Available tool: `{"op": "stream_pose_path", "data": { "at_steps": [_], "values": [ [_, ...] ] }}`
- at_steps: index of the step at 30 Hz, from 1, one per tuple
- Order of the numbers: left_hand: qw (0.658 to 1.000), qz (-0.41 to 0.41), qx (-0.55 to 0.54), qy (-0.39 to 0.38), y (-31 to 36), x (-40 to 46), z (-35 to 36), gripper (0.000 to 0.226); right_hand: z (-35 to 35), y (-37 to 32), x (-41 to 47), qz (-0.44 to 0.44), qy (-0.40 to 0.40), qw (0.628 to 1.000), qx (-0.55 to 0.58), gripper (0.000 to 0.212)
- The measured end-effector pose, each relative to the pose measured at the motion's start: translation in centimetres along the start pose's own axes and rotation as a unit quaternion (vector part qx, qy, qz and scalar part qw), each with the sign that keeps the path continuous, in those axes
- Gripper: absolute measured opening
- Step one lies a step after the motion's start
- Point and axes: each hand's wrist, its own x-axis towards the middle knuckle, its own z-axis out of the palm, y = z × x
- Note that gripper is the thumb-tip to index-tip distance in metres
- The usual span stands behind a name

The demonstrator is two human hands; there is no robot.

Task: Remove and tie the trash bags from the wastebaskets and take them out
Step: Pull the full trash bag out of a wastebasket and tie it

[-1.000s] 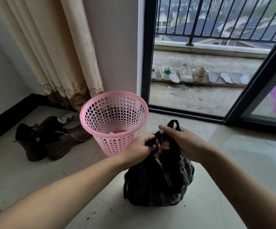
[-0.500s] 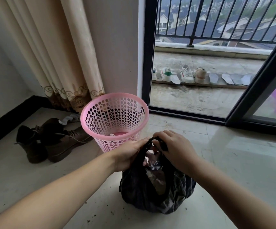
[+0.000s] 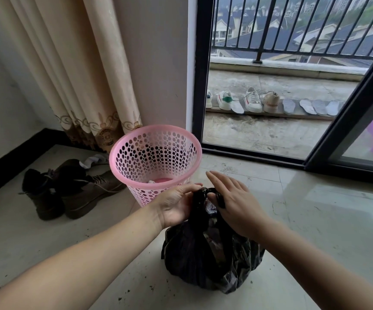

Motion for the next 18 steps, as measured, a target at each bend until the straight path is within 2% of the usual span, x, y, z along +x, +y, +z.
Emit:
{"op": "stream_pose_path", "data": {
  "at_steps": [3,6,8,10,11,14,17,18],
  "values": [
    [0.998,0.015,0.052,-0.012,0.0,-0.2,0.1,0.013,0.0,0.4,-0.1,0.036,-0.011,0.999,-0.009,0.072],
    [0.987,0.017,0.155,-0.033,0.2,-0.8,0.5,0.021,0.1,0.8,-0.2,0.062,-0.018,0.997,-0.038,0.069],
    [0.973,0.018,0.227,-0.033,0.7,-1.0,0.6,0.019,0.3,1.0,-0.2,0.069,-0.029,0.996,-0.056,0.073],
    [0.939,0.05,0.339,0.015,1.4,-0.7,-0.2,0.018,0.5,1.6,-0.4,0.098,-0.043,0.993,-0.045,0.076],
    [0.901,0.075,0.423,0.055,1.8,-0.5,-1.0,0.02,0.6,2.2,-0.6,0.123,-0.054,0.99,-0.04,0.069],
    [0.748,0.132,0.632,0.154,2.0,-0.2,-4.1,0.025,1.7,5.2,-1.8,0.194,-0.113,0.972,-0.066,0.042],
    [0.603,0.088,0.775,0.167,0.6,0.0,-8.5,0.018,3.0,7.9,-4.1,0.238,-0.213,0.942,-0.104,0.033],
    [0.578,0.056,0.795,0.175,0.1,0.0,-10.3,0.012,3.4,8.8,-5.1,0.25,-0.243,0.93,-0.115,0.035]
  ]
}}
